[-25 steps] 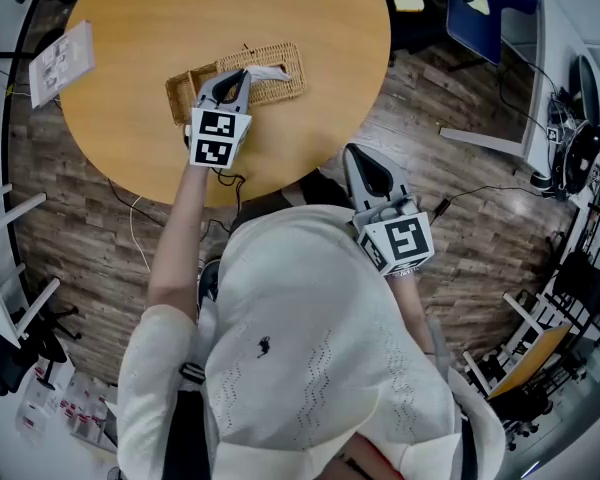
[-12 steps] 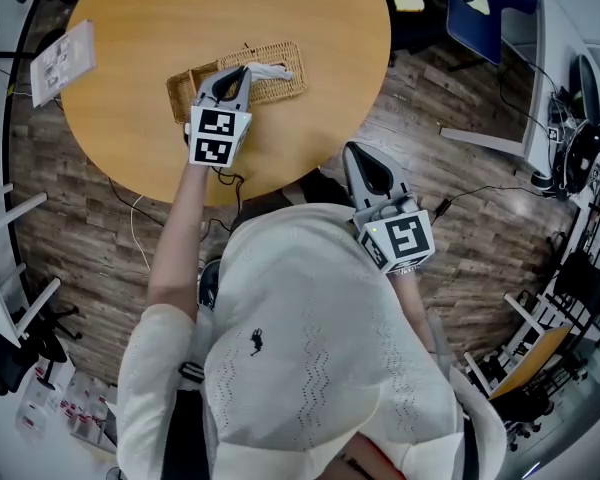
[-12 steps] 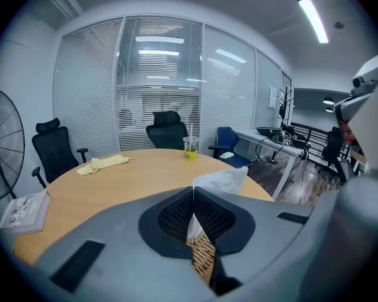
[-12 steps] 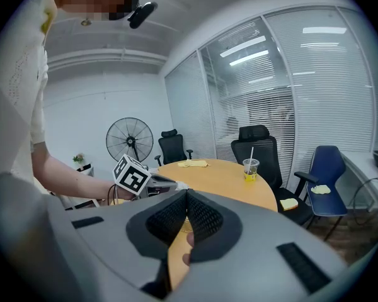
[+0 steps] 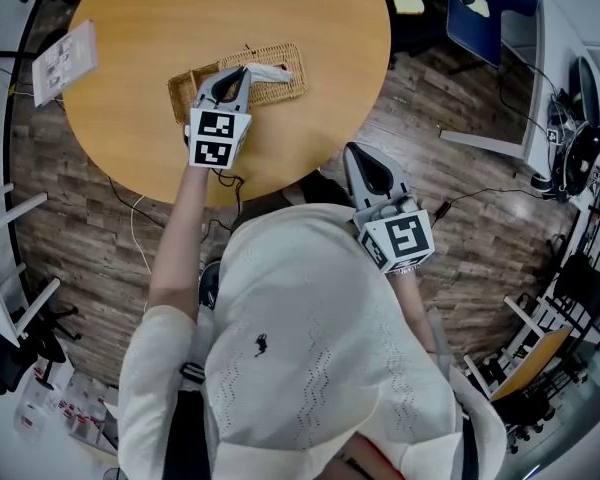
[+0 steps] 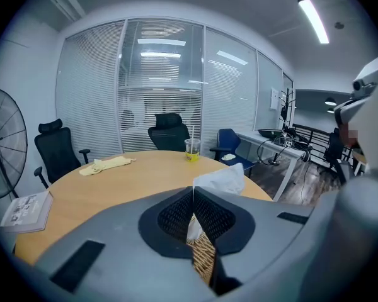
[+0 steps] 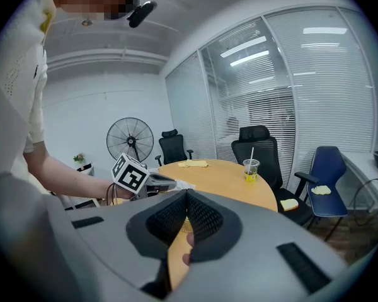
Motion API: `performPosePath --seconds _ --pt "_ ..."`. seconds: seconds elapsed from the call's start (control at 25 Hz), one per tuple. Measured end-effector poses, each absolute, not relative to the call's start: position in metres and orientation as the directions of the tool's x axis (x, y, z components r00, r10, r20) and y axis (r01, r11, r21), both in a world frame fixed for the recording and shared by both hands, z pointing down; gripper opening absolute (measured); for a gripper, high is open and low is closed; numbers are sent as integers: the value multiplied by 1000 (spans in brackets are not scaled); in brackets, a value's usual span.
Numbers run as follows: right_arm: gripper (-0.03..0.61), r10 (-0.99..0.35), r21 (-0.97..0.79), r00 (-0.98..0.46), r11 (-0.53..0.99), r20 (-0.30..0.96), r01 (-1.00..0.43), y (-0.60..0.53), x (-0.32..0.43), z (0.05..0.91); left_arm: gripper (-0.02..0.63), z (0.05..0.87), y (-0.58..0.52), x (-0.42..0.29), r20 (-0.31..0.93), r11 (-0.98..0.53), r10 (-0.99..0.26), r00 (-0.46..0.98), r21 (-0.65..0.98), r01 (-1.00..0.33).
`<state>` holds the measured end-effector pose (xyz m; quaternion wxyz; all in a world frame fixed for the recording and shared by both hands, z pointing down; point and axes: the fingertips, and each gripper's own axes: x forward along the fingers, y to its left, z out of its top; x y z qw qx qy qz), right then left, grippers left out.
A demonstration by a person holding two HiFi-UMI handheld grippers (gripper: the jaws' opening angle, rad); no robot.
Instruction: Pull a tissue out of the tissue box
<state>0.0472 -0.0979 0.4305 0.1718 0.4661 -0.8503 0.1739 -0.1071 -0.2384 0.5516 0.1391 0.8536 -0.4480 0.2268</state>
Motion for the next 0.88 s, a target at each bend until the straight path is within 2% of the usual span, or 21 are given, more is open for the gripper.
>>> performPosePath --seconds 0.88 --pt "2 -722 -143 -529 526 446 -838 -97 46 430 14 538 -237 -113 495 -538 -728 475 17 -843"
